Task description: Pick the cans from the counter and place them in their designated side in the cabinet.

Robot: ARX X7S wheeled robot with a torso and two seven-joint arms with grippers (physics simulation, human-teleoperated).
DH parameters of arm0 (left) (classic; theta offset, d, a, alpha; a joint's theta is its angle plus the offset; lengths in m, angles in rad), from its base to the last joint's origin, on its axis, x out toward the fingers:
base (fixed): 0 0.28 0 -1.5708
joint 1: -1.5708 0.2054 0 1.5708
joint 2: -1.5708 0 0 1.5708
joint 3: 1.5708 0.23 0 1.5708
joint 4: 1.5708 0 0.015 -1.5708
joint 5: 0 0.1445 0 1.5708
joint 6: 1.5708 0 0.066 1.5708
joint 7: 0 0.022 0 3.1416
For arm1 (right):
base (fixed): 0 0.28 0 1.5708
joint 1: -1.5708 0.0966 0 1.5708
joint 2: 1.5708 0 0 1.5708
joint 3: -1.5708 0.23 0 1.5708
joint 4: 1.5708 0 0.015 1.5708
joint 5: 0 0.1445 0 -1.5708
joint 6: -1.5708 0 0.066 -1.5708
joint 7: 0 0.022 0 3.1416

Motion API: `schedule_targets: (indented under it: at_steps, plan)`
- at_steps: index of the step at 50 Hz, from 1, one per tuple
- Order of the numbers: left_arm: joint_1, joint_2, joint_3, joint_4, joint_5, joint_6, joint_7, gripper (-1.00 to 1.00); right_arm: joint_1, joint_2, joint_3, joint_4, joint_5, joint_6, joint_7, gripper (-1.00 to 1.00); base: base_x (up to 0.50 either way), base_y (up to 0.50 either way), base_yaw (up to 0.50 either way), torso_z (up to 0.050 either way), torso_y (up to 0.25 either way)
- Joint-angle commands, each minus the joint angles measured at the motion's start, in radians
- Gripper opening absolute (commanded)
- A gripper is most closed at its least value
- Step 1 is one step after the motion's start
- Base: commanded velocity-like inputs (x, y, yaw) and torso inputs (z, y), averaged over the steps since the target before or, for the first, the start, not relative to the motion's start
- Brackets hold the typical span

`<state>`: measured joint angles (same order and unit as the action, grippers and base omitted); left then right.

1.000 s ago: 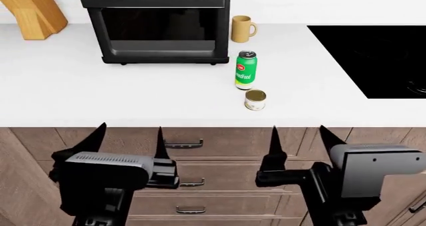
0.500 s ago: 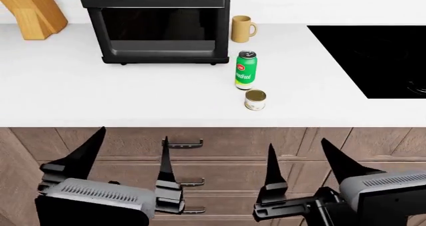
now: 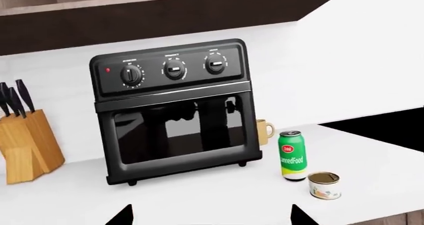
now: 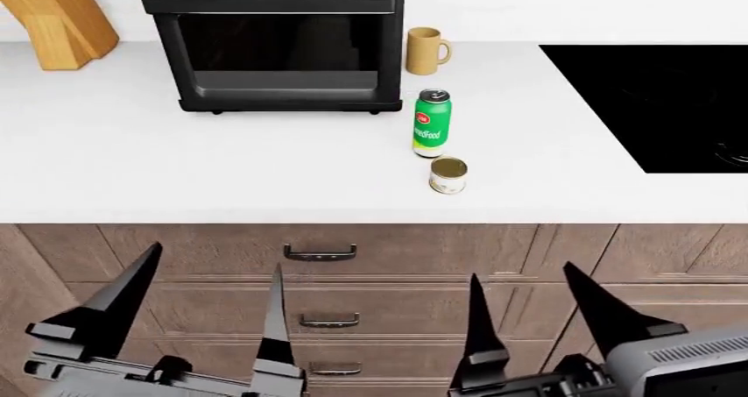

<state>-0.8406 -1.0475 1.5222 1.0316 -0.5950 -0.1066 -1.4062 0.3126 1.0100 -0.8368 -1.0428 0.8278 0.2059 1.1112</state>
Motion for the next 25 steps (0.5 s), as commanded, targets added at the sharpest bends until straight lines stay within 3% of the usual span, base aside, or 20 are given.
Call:
schedule_targets:
  at_steps: [1,4,16,25]
  plan:
    - [-0.087,-0.061,0.105,-0.028,-0.010,0.102,-0.072,1.00,0.066,0.030,-0.110,-0.002,-0.024,-0.044,0.015,1.00,0.00,0.00,0.00,0.000,0.000]
    - [-0.084,-0.064,0.101,-0.034,-0.009,0.112,-0.073,1.00,0.100,0.036,-0.152,-0.002,-0.026,-0.050,0.018,1.00,0.00,0.00,0.00,0.000,0.000]
    - [-0.083,-0.055,0.100,-0.017,-0.008,0.089,-0.070,1.00,0.278,0.060,-0.380,-0.003,-0.045,-0.109,0.066,1.00,0.50,0.00,0.00,0.000,0.000]
    - [-0.075,-0.053,0.100,-0.024,-0.001,0.093,-0.063,1.00,0.327,0.059,-0.443,0.001,-0.047,-0.124,0.088,1.00,0.50,0.00,0.00,0.000,0.000]
